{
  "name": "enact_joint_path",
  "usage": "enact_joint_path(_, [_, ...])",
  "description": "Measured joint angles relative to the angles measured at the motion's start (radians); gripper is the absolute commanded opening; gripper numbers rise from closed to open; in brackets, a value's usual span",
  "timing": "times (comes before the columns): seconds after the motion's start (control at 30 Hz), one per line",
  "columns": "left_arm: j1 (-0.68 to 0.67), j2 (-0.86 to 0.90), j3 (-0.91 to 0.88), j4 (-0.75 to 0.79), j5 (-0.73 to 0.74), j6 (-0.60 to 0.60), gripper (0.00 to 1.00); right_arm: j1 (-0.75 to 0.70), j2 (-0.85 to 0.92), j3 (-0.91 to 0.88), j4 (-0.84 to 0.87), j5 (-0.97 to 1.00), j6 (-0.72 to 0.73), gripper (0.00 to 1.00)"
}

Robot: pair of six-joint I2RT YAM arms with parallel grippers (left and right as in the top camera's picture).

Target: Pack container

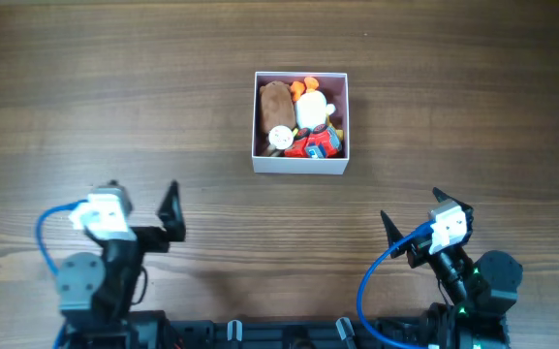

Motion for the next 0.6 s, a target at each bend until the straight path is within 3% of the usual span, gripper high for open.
enact_joint_path(0.3, [0.001, -0.154, -0.259, 0.05, 0.089, 0.0, 1.0, 0.0, 0.0, 0.0, 0.0, 0.0, 0.0, 1.0])
enact_joint_path(0.6, [0.001, -0.208, -0.309, 0.068, 0.093, 0.0, 1.0, 0.0, 0.0, 0.0, 0.0, 0.0, 0.0, 1.0])
